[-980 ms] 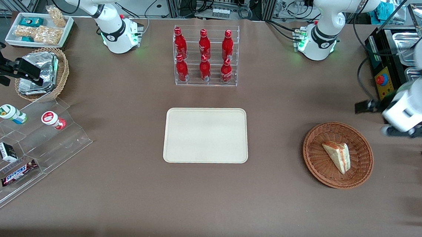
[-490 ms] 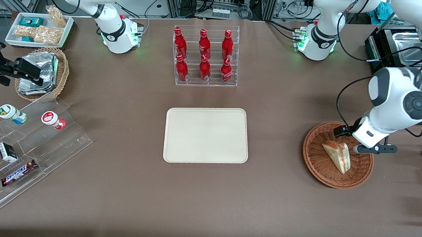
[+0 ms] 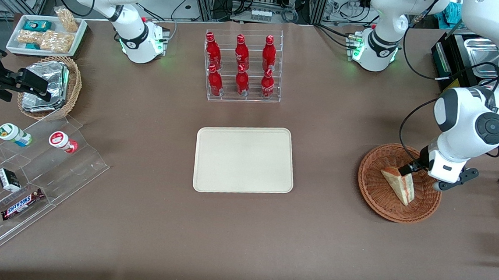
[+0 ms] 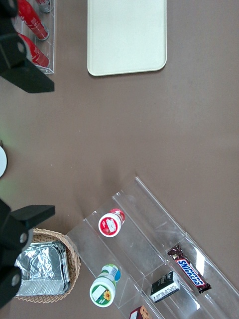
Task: Place sandwich from basket to tray
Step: 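Lower the left gripper and close it on the sandwich wedge, then lift the sandwich and carry it over the cream tray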
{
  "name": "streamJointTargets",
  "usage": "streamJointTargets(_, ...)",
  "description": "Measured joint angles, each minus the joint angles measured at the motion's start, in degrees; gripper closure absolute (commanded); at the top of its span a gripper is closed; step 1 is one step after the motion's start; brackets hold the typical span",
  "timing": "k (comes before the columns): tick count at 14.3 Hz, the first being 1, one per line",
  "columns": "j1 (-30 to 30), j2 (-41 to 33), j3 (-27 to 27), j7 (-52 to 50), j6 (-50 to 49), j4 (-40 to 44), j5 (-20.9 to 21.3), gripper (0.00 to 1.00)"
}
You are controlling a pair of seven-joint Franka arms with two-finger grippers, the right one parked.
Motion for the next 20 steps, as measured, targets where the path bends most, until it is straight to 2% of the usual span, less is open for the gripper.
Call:
streamJointTargets(3,-0.1,1.3,0.0,-9.0,0.9,1.0,0.0,0.0)
streamJointTargets(5,-0.2,3.7,-0.1,-11.5,3.8,1.4,0.0,0.0)
streamJointTargets(6,-0.2,5.2,-0.1,-12.1,5.1,1.5,0.0,0.06)
streamJointTargets(7,-0.2,6.8,-0.2,-12.7,6.3,1.5,0.0,0.3)
streamJointTargets(8,-0.2,8.5,-0.3,-13.4,7.5,1.8,0.0,0.65)
streamJointTargets(9,-0.2,9.8,-0.4,-14.0,8.0,2.2,0.0,0.85)
streamJointTargets(11,-0.2,10.8,-0.5,-14.0,8.1,3.1,0.0,0.9)
streamJointTargets(14,-0.5,9.7,-0.6,-13.7,5.1,4.5,0.1,0.91)
streamJointTargets(17,-3.4,7.1,-0.8,-7.5,-6.0,8.2,0.2,0.91)
streamJointTargets(20,-8.9,5.7,-1.1,-3.3,-15.4,14.2,0.1,0.91)
